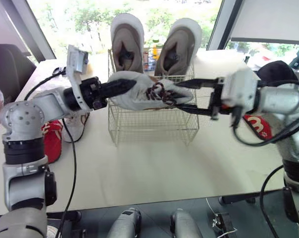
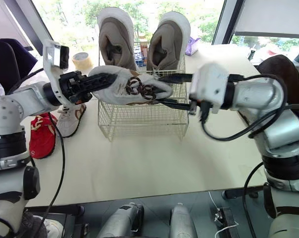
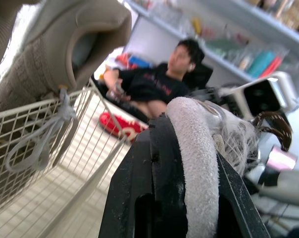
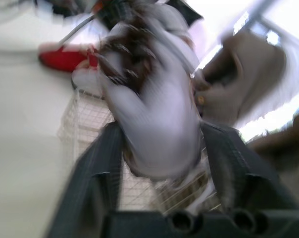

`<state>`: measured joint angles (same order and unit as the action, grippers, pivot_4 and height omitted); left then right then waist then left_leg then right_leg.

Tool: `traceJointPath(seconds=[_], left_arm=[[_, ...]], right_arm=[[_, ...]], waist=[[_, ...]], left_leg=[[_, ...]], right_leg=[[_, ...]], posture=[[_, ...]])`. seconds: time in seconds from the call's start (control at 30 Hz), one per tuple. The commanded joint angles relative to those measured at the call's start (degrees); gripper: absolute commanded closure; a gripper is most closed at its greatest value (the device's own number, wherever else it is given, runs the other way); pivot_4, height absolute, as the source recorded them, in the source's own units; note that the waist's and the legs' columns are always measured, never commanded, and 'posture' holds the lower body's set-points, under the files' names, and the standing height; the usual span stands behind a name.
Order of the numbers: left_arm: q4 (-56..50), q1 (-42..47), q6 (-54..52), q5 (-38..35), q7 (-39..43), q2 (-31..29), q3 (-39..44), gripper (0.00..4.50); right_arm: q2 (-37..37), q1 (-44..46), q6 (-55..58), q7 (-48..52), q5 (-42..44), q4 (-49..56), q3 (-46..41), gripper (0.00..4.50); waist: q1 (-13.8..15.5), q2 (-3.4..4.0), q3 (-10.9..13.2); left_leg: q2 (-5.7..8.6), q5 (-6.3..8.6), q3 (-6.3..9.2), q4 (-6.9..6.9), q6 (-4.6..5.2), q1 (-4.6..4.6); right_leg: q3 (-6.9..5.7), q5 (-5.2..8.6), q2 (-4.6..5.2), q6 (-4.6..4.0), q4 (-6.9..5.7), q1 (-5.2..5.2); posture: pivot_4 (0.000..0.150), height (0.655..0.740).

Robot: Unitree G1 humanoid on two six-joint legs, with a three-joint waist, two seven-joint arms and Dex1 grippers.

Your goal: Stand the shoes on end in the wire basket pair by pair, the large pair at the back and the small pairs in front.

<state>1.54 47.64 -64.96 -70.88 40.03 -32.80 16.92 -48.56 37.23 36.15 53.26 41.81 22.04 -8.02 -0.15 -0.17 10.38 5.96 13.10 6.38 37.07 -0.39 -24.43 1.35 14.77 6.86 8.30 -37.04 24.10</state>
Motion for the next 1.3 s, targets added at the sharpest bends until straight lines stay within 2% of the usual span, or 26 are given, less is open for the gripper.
traceJointPath(seconds=[0.03,0.13,0.2,0.3,0.43,0.6,0.77,0.83,0.9,1.03,1.07,1.1,1.17,1.2,1.23,1.3], left_arm=[[-1.5,0.1,0.9,-7.7,-7.5,3.0,6.1,4.26],[-3.8,-1.0,3.1,-12.4,-14.4,6.8,8.4,4.26],[-5.5,-1.5,5.6,-13.9,-18.1,9.6,8.9,4.26],[-7.5,-2.6,8.6,-14.7,-21.6,13.5,7.9,4.26],[-8.6,-3.7,11.5,-13.8,-23.5,16.7,6.3,4.26],[-9.4,-5.2,13.6,-11.8,-23.7,17.2,4.5,4.26],[-9.6,-6.5,16.0,-9.2,-23.6,17.0,3.6,4.26],[-9.8,-6.7,16.3,-9.1,-23.9,17.2,3.4,4.26],[-9.7,-6.8,16.9,-8.7,-24.7,17.4,3.3,4.26],[-9.0,-6.5,17.8,-8.0,-26.4,17.3,3.0,2.29],[-9.4,-6.7,17.6,-8.2,-26.2,17.1,2.9,1.8],[-9.8,-6.9,17.2,-8.3,-25.9,16.7,2.8,1.23],[-10.9,-7.6,16.2,-8.3,-25.1,15.2,2.4,0.2],[-11.5,-8.2,15.2,-8.2,-24.1,13.7,2.2,0.0],[-12.1,-9.0,14.1,-7.9,-22.7,11.8,1.8,0.0],[-14.4,-12.4,10.4,-6.6,-15.8,3.8,1.1,0.0]], right_arm=[[1.5,-3.1,13.2,-8.0,18.2,-0.2,-9.9,0.07],[6.4,-6.8,17.9,-19.4,35.8,-0.9,-14.0,0.07],[11.0,-8.5,17.3,-25.8,42.2,0.2,-12.9,0.07],[20.5,-6.8,13.4,-33.5,41.3,1.2,-8.0,0.07],[29.2,-0.9,8.6,-38.2,37.9,-0.6,-4.4,0.07],[34.6,4.9,3.8,-40.3,35.8,-4.2,-4.6,0.07],[36.4,6.7,3.0,-42.0,35.5,-4.9,-3.5,0.07],[37.2,7.2,2.8,-42.6,34.7,-5.4,-2.9,0.6],[37.4,7.5,2.9,-42.6,33.8,-5.6,-2.3,1.44],[36.8,8.1,3.5,-42.2,31.9,-5.9,-1.4,3.35],[36.5,8.2,3.7,-42.0,31.4,-6.0,-1.3,3.7],[36.3,8.4,3.9,-41.8,31.0,-6.1,-1.3,3.9],[35.3,9.2,4.2,-41.4,30.1,-6.7,-1.4,3.9],[33.9,10.0,4.7,-40.8,29.1,-7.4,-1.5,3.9],[32.4,11.1,5.1,-40.0,28.1,-8.4,-1.8,3.9],[24.2,14.9,5.8,-33.1,22.7,-13.2,-1.5,3.9]], waist=[[0.3,0.0,0.0],[0.2,0.0,0.0],[0.1,0.0,0.0],[0.0,0.0,0.0],[-0.5,0.01,0.0],[-0.5,0.0,0.0],[-0.6,0.01,0.0],[-0.7,0.01,0.0],[-0.7,0.01,0.0],[-0.6,0.01,0.0],[-0.6,0.01,0.0],[-0.7,0.01,0.0],[-0.8,0.01,0.0],[-0.8,0.02,0.0],[-0.9,0.02,0.0],[-1.1,0.05,0.0]], left_leg=[[0.0,0.12,0.01,0.0,0.2,0.0],[-0.02,0.12,-0.01,-0.02,0.2,0.02],[-0.04,0.12,-0.03,-0.03,0.2,0.01],[-0.04,0.1,-0.05,0.0,0.17,0.01],[0.0,-0.09,-0.12,-0.01,-0.14,0.0],[0.0,-0.11,-0.11,0.0,-0.18,0.0],[0.0,-0.11,-0.11,-0.03,-0.17,0.0],[-0.01,-0.1,-0.11,-0.04,-0.16,0.0],[-0.01,-0.1,-0.11,-0.04,-0.16,0.0],[0.0,-0.1,-0.11,-0.04,-0.16,0.0],[0.0,-0.08,-0.11,-0.04,-0.13,0.0],[0.0,-0.07,-0.11,-0.04,-0.11,0.0],[0.0,-0.07,-0.11,-0.05,-0.11,0.0],[0.0,-0.07,-0.11,-0.07,-0.11,0.0],[-0.01,-0.07,-0.11,-0.08,-0.11,0.0],[-0.01,-0.07,-0.13,-0.1,-0.11,0.0]], right_leg=[[-0.01,0.0,0.0,0.0,-0.01,0.0],[0.02,0.0,-0.01,-0.01,-0.05,0.03],[0.04,0.0,-0.02,-0.02,-0.06,0.07],[0.06,-0.01,-0.03,-0.02,-0.1,0.08],[0.09,-0.01,-0.03,-0.02,-0.15,0.14],[0.06,-0.01,-0.05,-0.02,-0.14,0.12],[0.06,-0.01,-0.06,-0.02,-0.14,0.14],[0.07,-0.01,-0.07,-0.02,-0.15,0.15],[0.07,-0.01,-0.07,-0.02,-0.15,0.16],[0.07,-0.01,-0.07,-0.02,-0.15,0.16],[0.06,-0.01,-0.07,-0.02,-0.15,0.16],[0.07,-0.01,-0.07,-0.02,-0.15,0.16],[0.07,-0.01,-0.07,-0.02,-0.15,0.17],[0.07,-0.01,-0.07,-0.02,-0.15,0.18],[0.07,-0.01,-0.08,-0.02,-0.15,0.19],[0.08,-0.01,-0.08,-0.03,-0.16,0.21]], posture=[[0.15,0.74],[0.15,0.74],[0.15,0.74],[0.15,0.74],[0.15,0.74],[0.15,0.74],[0.15,0.74],[0.15,0.74],[0.15,0.74],[0.15,0.74],[0.15,0.74],[0.15,0.74],[0.15,0.74],[0.15,0.74],[0.15,0.74],[0.15,0.74]])
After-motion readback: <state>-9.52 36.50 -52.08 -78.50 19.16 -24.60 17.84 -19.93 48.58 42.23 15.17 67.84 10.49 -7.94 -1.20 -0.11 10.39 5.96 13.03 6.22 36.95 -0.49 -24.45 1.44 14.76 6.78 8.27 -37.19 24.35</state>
